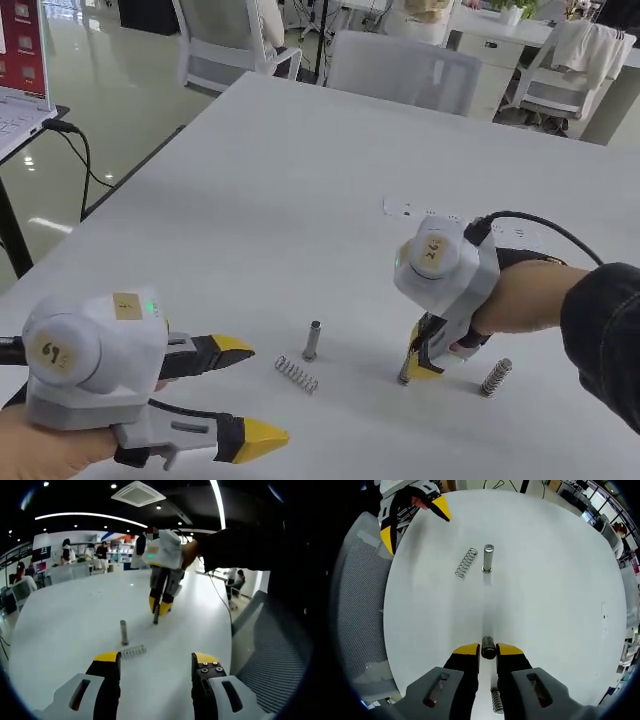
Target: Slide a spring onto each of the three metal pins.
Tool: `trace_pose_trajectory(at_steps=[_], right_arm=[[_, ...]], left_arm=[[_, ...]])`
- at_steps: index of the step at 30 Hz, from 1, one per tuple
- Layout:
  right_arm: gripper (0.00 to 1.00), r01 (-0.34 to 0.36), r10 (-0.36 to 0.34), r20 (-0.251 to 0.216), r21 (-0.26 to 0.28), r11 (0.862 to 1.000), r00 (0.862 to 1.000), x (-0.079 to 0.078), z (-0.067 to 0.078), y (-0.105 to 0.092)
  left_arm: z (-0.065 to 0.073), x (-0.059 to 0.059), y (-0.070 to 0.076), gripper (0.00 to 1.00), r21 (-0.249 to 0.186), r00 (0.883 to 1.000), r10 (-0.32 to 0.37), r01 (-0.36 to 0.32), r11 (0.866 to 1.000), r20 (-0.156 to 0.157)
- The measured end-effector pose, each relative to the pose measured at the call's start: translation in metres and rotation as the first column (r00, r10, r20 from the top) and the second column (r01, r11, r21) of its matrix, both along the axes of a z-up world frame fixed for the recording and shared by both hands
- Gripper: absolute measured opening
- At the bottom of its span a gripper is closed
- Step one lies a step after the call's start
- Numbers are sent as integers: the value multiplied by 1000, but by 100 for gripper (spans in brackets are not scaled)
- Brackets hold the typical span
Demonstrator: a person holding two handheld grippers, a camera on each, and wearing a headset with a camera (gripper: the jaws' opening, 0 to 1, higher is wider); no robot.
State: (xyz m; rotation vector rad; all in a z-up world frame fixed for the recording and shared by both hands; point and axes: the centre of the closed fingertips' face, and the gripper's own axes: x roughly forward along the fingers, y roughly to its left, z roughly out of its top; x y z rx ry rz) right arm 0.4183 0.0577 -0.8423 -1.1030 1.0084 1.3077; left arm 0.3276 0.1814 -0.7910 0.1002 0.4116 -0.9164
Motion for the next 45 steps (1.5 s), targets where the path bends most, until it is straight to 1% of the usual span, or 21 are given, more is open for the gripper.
trace_pose_trajectory(at_steps=[3,9,17,26,36,45], right_arm=[[13,2,-2,3,-2,1000,1000,0,0,-1],[18,7,-8,12,19,1000,1000,1,3,3],[24,0,-2,34,57,998,999,3,9,17],[24,-25,22,36,84,996,999,-2,15,33],[24,-40,38,19,103,994,999,-14,13,50],[22,-55,55,2,124,991,998,-30,11,68]], left_arm=[[0,0,0,51,0,1000,0,0,1000,0],[1,0,0,51,-1,1000,-1,1,1000,2],[1,1,-1,51,-1,1000,-1,1,1000,3],[1,1,0,51,0,1000,0,0,1000,4],[1,1,0,51,1,1000,0,0,1000,5],[1,1,-1,51,-1,1000,-2,2,1000,7]])
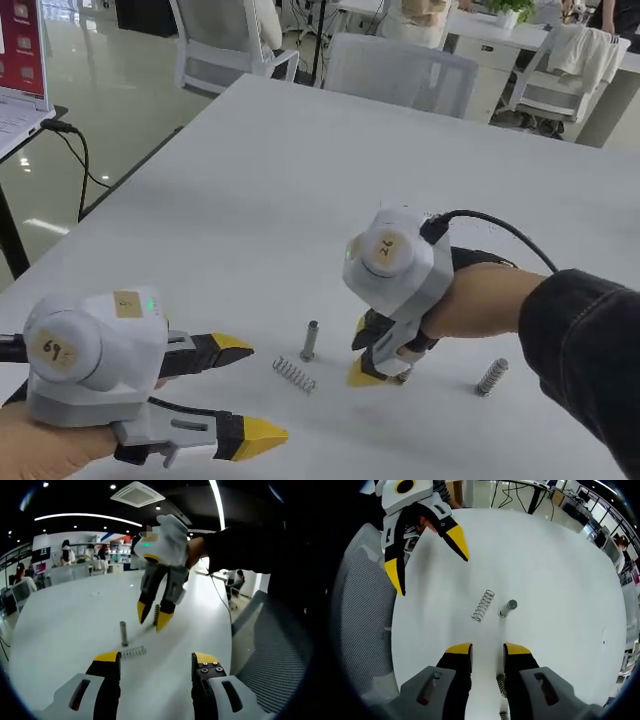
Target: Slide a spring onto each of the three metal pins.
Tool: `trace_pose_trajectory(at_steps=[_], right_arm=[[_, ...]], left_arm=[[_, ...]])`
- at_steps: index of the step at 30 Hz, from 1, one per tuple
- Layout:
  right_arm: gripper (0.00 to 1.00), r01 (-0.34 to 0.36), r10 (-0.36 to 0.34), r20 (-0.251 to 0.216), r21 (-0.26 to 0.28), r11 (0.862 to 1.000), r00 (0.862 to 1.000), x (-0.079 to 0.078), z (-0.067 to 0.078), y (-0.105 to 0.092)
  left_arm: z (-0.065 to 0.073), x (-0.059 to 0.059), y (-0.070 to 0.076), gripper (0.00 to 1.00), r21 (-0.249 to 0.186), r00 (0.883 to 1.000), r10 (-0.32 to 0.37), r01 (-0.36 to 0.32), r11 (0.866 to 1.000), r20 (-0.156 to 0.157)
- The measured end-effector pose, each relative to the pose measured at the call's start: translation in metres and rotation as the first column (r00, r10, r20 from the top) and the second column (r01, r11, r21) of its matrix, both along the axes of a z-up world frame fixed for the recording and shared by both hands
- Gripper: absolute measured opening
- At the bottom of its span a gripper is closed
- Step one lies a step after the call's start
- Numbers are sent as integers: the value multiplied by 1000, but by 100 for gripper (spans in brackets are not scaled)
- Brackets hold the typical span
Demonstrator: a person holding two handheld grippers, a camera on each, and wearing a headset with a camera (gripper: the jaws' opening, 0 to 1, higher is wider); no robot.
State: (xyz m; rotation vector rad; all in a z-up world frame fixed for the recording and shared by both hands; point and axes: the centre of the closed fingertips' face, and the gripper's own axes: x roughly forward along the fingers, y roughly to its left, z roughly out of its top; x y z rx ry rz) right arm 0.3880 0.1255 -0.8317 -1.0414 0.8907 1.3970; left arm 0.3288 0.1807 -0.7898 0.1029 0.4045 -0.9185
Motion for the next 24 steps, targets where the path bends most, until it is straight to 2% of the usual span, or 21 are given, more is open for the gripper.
trace_pose_trajectory(at_steps=[13,16,24], right_arm=[[19,-5,5,4,8,1000,1000,-12,-7,18],[18,13,-13,-17,22,1000,1000,-16,-11,24],[17,50,-50,-10,36,998,999,-16,-16,34]], left_arm=[[0,0,-1,51,1,1000,-3,3,1000,2],[0,0,-1,51,0,1000,-3,3,1000,2],[0,-1,2,51,0,1000,4,-4,1000,0]])
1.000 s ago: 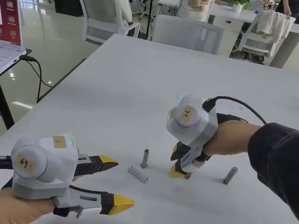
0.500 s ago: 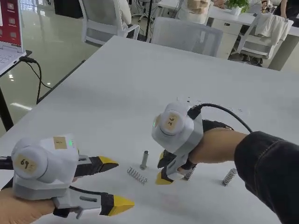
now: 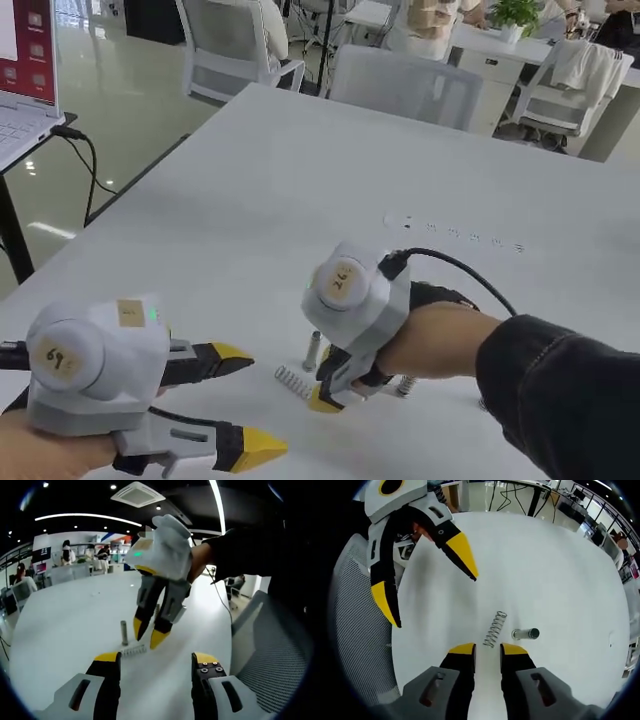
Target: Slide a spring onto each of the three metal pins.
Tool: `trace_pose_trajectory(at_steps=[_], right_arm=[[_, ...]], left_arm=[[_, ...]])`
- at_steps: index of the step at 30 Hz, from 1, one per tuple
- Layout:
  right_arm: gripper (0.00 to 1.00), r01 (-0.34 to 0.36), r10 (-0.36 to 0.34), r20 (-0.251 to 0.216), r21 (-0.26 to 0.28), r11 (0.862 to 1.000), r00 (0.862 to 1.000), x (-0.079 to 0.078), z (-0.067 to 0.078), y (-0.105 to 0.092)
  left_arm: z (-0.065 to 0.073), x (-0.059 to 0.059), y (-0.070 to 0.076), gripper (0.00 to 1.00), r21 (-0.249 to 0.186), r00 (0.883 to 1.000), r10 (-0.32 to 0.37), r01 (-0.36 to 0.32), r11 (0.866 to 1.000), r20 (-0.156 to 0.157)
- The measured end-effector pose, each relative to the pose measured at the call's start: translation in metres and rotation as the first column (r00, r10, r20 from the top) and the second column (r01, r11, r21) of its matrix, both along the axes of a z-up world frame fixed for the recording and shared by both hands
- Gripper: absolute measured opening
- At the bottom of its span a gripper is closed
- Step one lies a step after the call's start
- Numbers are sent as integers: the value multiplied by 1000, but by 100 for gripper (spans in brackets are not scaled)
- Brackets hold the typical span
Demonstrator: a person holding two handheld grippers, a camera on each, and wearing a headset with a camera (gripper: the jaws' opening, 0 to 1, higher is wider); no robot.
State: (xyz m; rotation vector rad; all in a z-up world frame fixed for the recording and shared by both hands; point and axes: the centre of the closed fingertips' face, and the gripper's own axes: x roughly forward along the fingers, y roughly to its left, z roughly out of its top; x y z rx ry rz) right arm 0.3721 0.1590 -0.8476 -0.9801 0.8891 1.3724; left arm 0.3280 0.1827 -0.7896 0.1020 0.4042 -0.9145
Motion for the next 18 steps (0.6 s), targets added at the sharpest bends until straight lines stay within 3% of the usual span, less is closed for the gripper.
trace_pose_trajectory(at_steps=[18], right_arm=[[14,89,-89,-4,4,996,996,3,-12,7]], left_arm=[[1,-2,1,51,2,1000,4,-4,1000,2]])
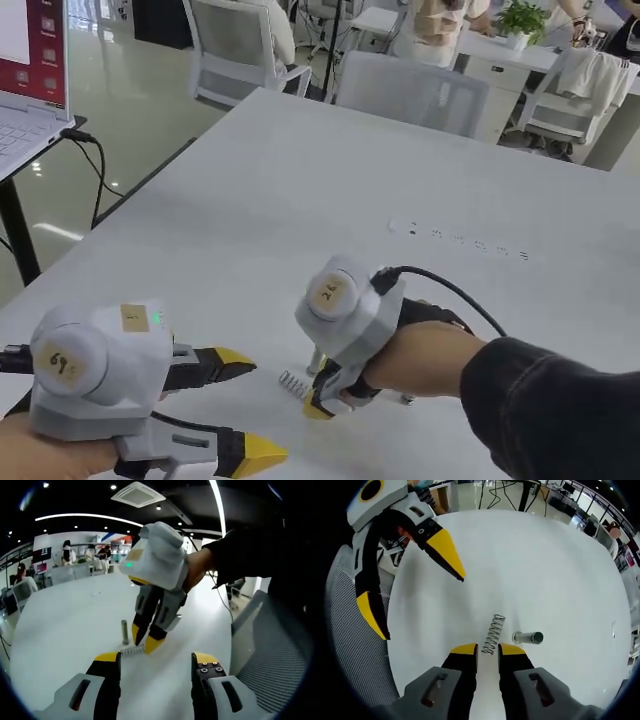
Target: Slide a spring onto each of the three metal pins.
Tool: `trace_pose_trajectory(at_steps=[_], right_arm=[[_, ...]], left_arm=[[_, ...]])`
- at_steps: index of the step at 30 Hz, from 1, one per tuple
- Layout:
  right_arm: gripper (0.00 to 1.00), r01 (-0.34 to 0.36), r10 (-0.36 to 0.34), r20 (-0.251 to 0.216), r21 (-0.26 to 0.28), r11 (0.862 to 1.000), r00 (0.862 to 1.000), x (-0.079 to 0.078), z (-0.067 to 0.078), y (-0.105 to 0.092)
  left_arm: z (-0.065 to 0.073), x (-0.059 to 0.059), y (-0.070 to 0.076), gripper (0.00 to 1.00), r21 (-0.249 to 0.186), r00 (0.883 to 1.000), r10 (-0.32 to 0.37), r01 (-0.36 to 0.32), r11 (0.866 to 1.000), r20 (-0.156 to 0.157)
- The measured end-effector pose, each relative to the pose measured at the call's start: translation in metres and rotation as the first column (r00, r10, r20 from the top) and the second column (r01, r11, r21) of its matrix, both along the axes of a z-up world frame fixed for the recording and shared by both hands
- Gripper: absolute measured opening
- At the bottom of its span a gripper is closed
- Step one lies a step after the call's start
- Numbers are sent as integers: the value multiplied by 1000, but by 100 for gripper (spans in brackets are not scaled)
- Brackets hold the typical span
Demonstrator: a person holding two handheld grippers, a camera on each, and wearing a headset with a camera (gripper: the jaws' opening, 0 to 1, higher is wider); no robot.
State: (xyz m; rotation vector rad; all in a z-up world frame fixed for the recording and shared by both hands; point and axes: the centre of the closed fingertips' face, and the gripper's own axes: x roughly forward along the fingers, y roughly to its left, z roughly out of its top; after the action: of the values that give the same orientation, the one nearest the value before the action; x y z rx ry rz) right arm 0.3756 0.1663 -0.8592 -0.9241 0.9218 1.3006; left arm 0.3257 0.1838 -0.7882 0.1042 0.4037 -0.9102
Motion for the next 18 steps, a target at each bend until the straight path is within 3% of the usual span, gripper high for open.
trace_pose_trajectory(at_steps=[18], right_arm=[[9,17,-17,-12,-20,1000,1000,2,-7,-3]], left_arm=[[-2,1,4,51,3,1000,7,-7,1000,-2]])
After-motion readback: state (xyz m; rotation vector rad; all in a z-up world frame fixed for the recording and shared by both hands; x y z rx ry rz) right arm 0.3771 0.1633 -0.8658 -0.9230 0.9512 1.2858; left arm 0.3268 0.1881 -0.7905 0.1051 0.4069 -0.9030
